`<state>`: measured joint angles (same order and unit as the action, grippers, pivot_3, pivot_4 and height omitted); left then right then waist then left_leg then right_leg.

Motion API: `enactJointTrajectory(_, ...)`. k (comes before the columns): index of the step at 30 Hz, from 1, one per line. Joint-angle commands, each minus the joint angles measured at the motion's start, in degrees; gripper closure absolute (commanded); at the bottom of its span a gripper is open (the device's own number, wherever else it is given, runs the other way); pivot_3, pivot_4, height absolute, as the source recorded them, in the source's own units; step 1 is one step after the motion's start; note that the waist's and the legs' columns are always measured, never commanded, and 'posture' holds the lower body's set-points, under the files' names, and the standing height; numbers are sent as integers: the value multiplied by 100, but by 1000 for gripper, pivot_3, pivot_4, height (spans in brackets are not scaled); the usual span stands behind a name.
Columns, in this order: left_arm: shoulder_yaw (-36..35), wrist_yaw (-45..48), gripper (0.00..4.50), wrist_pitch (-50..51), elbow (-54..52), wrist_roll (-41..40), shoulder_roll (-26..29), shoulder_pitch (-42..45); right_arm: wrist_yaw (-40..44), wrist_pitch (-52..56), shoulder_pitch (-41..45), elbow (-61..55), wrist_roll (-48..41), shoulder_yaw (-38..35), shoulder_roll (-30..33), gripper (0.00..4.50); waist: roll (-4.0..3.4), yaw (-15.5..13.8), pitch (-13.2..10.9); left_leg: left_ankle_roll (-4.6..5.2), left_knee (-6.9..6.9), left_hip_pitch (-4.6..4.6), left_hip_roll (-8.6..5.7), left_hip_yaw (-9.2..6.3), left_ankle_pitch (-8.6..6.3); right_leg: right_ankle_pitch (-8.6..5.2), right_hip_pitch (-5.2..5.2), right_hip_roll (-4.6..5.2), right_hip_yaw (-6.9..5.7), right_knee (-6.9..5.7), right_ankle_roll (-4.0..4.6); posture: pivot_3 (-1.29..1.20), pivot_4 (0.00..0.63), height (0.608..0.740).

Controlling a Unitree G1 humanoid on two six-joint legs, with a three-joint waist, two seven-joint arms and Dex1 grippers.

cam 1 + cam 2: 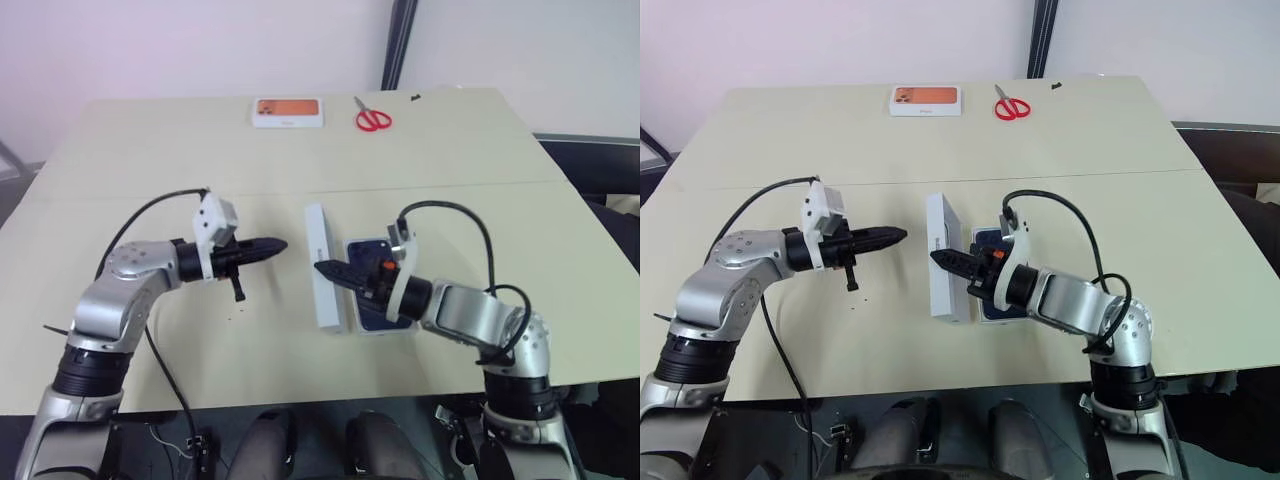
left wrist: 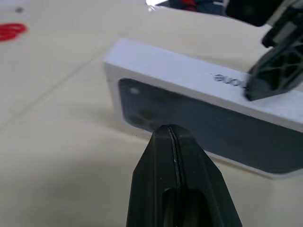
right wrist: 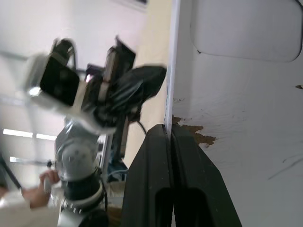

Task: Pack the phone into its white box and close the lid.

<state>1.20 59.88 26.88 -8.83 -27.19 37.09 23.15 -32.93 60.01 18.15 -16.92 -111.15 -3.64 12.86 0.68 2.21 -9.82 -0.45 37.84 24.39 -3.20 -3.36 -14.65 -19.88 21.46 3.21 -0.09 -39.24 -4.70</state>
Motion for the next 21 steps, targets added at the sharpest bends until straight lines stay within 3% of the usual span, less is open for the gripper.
enactJointTrajectory(1, 177, 224, 4500, -14, -199, -13, 56, 34, -445, -363, -98, -428, -185, 52, -257, 4444, 0, -5, 0, 0, 0, 0, 0, -1, 0, 0, 0, 0, 0, 0, 0, 0, 150, 740)
enactJointTrajectory(6, 398, 428, 4500, -125, -139, 137, 87, 78, -849, -440, -208, -308, -185, -151, -230, 4444, -2, -7, 1, 0, 0, -1, 0, 0, 0, 0, 0, 0, 1, 1, 0, 0, 150, 740)
enactJointTrajectory(9, 570, 503, 4500, -193, -101, 281, 72, 139, -782, -380, -72, -220, -185, -375, -87, 3516, -3, -18, 1, 0, -2, -4, 0, -1, 0, 0, -2, 0, 1, 1, 0, 0, 150, 740)
enactJointTrajectory(15, 1030, 498, 4500, -278, 2, 591, -198, 479, -202, 113, 557, 306, -185, -668, 1010, 494, -10, -84, -4, 7, 2, -2, -1, 4, -4, 0, -3, 0, 2, 2, 1, 0, 150, 740)
enactJointTrajectory(16, 1121, 458, 4500, -279, 49, 668, -278, 570, -19, 288, 748, 409, -185, -617, 1485, 61, -10, -104, -4, 9, 2, -2, -1, 5, -5, 0, -2, 0, 2, 3, 0, 0, 150, 740)
enactJointTrajectory(18, 1379, 354, 4500, -299, 180, 889, -497, 799, 513, 726, 1181, 610, 151, -537, 2480, 61, -37, -134, -19, 13, 5, 0, -1, 8, -7, 0, -3, 0, 3, 4, 0, 0, 150, 740)
enactJointTrajectory(21, 1738, 163, 4500, -443, 424, 1283, -852, 1085, 1550, 932, 1599, 764, 1213, -410, 3309, 61, -35, -161, -18, 22, 11, 5, -2, 10, -12, 0, -6, 1, 2, 9, 0, 0, 150, 740)
